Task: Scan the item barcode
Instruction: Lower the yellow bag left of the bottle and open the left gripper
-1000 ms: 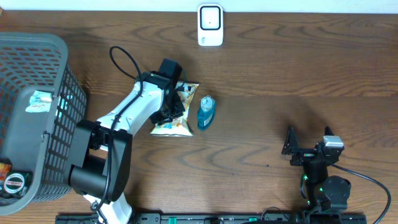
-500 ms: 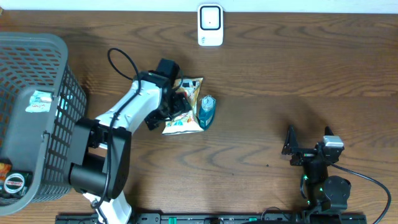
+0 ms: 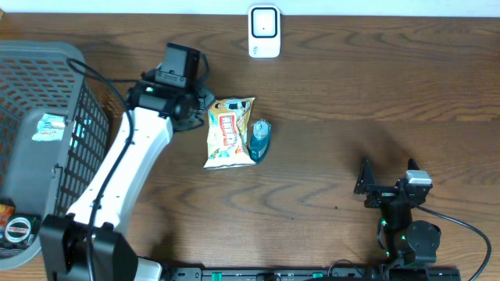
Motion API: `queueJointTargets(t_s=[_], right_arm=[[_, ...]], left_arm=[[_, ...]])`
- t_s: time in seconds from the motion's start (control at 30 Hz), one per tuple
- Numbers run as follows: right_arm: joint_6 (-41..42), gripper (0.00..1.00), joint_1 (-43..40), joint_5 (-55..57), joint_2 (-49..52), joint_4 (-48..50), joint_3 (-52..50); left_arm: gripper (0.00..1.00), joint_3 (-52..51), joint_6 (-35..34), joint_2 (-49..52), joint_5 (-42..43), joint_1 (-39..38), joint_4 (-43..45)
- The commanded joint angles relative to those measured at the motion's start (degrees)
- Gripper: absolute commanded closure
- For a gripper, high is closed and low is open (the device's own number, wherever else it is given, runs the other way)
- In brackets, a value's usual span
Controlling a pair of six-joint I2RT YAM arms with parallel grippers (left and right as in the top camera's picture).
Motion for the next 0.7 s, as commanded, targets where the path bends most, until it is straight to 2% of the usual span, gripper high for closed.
queueJointTargets(t_s=[0.0, 0.07, 0.33, 0.37, 0.5, 0.67], right_arm=[[-0.52, 0.01, 1.11, 0.46, -0.26, -0.26, -0.07], [-0.52, 0.01, 1.11, 0.46, -0.26, -0.26, -0.07], [-0.52, 0.01, 1.14, 0.46, -0.26, -0.26, -0.07], [-0.52, 0.01, 1.14, 0.46, -0.26, -0.24, -0.07], [-0.52, 0.01, 1.14, 0.46, -0.26, -0.24, -0.07], [-0.52, 0.01, 1.14, 0.46, -0.26, -0.24, -0.07]], left_arm=[[0.56, -1.05, -19.89, 3.87, -1.31, -2.45, -0.07], [0.56, -1.05, -24.55, 6.03, -1.20, -3.87, 0.85], [0.57, -1.05, -34.25, 13.73, 0.87, -7.21, 0.94], [0.59, -1.05, -35.15, 14.86, 1.55, -7.21, 0.92], [0.74, -1.07, -36.98, 19.34, 4.70, -7.17, 1.01], [0.76, -1.07, -38.36, 25.86, 8.66, -7.19, 1.01]])
